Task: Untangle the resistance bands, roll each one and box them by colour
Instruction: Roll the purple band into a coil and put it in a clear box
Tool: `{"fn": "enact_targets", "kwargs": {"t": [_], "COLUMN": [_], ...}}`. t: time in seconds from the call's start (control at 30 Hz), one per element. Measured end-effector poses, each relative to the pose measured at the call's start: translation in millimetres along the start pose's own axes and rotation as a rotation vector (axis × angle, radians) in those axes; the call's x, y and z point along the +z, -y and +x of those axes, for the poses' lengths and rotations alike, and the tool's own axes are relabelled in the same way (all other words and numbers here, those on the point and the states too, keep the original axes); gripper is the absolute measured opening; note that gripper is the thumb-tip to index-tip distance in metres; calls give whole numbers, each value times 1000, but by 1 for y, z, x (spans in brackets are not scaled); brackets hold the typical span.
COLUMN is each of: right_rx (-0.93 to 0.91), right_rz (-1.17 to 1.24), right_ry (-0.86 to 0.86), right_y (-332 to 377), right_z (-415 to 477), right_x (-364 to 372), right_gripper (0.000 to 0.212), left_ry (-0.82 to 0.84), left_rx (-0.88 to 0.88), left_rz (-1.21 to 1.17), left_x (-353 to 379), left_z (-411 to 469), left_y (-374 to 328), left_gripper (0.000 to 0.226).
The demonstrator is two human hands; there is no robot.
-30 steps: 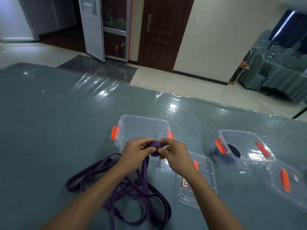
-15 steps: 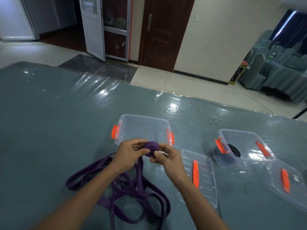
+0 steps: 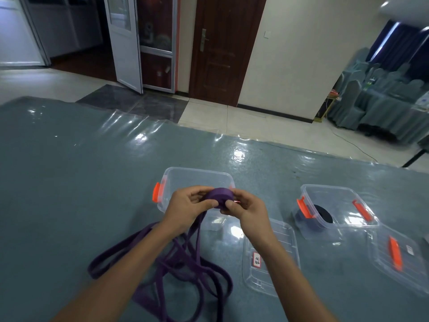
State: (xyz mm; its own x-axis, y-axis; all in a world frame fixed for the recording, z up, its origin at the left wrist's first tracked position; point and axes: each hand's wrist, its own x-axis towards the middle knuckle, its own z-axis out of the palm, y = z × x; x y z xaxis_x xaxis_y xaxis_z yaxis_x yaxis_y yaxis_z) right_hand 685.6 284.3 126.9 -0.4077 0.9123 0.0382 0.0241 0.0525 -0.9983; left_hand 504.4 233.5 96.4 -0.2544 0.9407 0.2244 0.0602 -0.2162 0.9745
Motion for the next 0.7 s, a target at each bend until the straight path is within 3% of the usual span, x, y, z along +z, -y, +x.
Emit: {"fn": "enact_targets", "kwargs": {"t": [0.27, 0.33, 0.47, 0.53, 0.6, 0.7], "right_rx": [84, 44, -128, -166, -154, -140], "right_rz": [340, 160, -517, -618, -527, -221], "right_ry": [42, 50, 86, 138, 136, 55], "right_y": [-6, -4, 4, 12, 19, 32], "right_z": [-10, -9, -3, 1, 4, 8], "right_x": [17, 18, 8, 5, 5, 5], "right_gripper": [23, 23, 35, 31, 28, 41], "left_ry": [-18, -12, 88, 155, 149, 75], "left_rx": [-11, -24, -38, -3, 16, 41], "left_rz": [12, 58, 190, 226, 226, 183], "left_x": [-9, -15, -22, -21, -18, -10], "left_z": [-4, -5, -6, -4, 2, 16], "left_y": [-1, 1, -3, -11, -21, -37], "left_gripper": [32, 33, 28, 24, 24, 29]}}
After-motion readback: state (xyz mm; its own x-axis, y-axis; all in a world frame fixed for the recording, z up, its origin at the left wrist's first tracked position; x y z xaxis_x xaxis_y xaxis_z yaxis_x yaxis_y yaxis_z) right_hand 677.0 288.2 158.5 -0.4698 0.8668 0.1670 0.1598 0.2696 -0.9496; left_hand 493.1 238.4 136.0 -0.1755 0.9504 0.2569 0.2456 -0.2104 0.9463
